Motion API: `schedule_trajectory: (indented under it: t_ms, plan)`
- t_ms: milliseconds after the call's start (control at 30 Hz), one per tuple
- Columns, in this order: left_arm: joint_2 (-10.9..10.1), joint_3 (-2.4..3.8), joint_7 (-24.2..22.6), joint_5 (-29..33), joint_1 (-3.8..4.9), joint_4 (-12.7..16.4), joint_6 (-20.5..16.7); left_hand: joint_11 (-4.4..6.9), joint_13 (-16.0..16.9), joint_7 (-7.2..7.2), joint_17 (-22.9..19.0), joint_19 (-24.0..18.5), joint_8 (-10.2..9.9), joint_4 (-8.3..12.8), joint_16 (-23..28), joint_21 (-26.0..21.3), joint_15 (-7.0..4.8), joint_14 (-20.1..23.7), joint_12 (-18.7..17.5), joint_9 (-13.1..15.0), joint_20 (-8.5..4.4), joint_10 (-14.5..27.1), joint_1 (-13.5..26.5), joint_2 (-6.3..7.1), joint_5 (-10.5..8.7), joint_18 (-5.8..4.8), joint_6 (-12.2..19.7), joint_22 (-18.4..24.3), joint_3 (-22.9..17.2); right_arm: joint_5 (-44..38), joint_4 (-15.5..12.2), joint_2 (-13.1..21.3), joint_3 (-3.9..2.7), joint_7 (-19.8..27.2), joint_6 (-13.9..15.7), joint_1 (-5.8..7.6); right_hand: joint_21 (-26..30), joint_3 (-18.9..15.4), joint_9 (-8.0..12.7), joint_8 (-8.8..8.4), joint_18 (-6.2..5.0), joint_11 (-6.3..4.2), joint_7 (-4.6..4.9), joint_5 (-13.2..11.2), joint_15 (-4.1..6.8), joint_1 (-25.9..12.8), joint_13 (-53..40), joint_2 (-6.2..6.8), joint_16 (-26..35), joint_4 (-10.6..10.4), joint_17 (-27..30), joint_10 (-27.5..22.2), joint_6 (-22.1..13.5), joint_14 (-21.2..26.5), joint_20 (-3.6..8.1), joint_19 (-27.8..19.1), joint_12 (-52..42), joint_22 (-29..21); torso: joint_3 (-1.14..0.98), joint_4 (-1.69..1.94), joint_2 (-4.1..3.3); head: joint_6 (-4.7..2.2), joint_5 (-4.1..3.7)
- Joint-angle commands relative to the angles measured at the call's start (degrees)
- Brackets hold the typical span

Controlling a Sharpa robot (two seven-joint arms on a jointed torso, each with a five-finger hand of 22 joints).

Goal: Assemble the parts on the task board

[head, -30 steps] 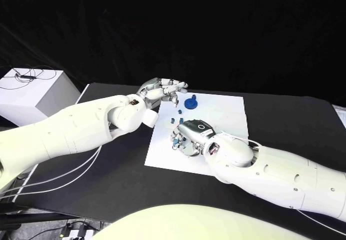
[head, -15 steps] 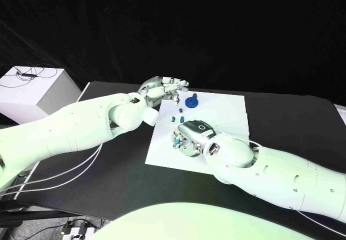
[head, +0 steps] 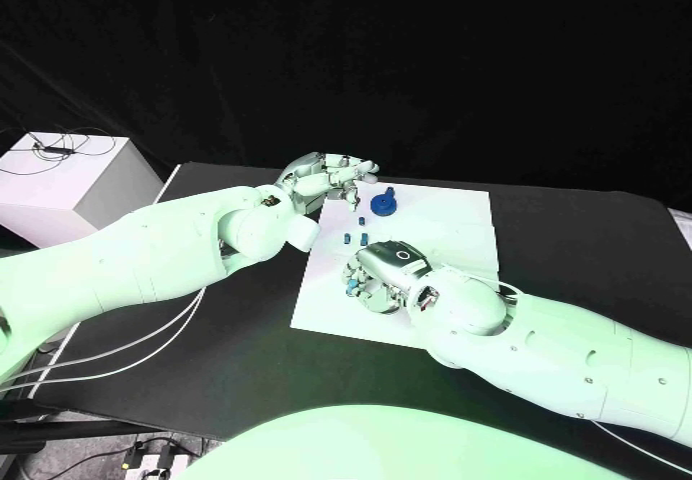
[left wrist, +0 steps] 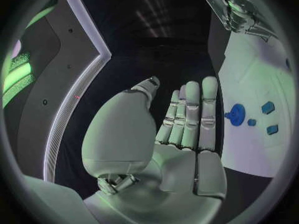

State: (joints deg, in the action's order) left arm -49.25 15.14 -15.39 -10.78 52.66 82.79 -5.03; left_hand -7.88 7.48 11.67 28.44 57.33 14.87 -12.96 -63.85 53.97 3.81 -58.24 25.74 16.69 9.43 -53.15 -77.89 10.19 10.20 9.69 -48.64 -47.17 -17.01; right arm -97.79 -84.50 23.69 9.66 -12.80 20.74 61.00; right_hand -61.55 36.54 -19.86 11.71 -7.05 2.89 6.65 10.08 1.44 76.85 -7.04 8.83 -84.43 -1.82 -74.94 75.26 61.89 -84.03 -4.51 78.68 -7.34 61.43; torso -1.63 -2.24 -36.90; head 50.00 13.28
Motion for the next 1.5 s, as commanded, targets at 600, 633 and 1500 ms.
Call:
schedule_trajectory:
  t_ms: [600, 633, 1500]
  plan:
    - [0.2, 0.05, -0.4, 0.2, 0.01, -0.1, 1.0, -0.09, 0.1, 0.07, 0.1, 0.2, 0.4, -0.2, 0.2, 0.2, 0.14, 0.4, 0.1, 0.0, -0.08, 0.4, -0.4, -0.18, -0.35, 0.39, 0.4, 0.1, 0.2, -0.5, 0.9, 0.2, 0.32, 0.0, -2.0, -0.43, -0.2, 0.4, -3.4, 2.65, 0.74, -0.27, 0.01, 0.4, 0.32, -0.1, -0.1, -0.67, -0.3, 0.1, -0.1, -0.1, 0.3, -3.2, 0.51, 0.0, 0.4, 0.0, 0.01, -0.05, 0.04, 0.0, 0.29]
    - [0.2, 0.05, -0.4, 0.2, 0.01, -0.1, 1.0, -0.09, 0.1, 0.07, 0.1, 0.2, 0.4, -0.2, 0.2, 0.2, 0.14, 0.4, 0.1, 0.0, -0.08, 0.4, -0.4, -0.18, -0.35, 0.39, 0.4, 0.1, 0.2, -0.5, 0.8, 0.3, 0.32, 0.0, -1.9, -0.44, -0.2, 0.4, -3.4, 2.65, 0.74, -0.27, 0.01, 0.4, 0.32, -0.1, -0.1, -0.67, -0.3, 0.1, -0.1, -0.1, 0.3, -3.2, 0.51, 0.0, 0.4, 0.0, 0.0, -0.02, 0.03, 0.0, 0.31]
    - [0.2, 0.05, -0.2, 0.2, 0.0, -0.3, 1.3, -0.12, 0.2, 0.09, 0.2, 0.0, 0.5, -0.5, 0.2, 0.1, 0.17, 0.5, 0.3, 0.0, -0.04, 0.6, -0.7, -0.31, -0.38, 0.42, 0.5, 0.2, 0.5, 0.0, 0.2, 0.9, 0.34, -0.2, -1.0, -0.75, 1.0, 0.4, -3.7, 2.16, 0.58, 0.5, 0.84, 0.1, -0.25, -0.9, 0.1, 0.12, -0.2, 0.7, 0.3, -1.8, -1.5, -3.0, 0.18, -0.7, 2.0, -0.9, -0.03, -0.18, 0.06, 0.0, 0.39]
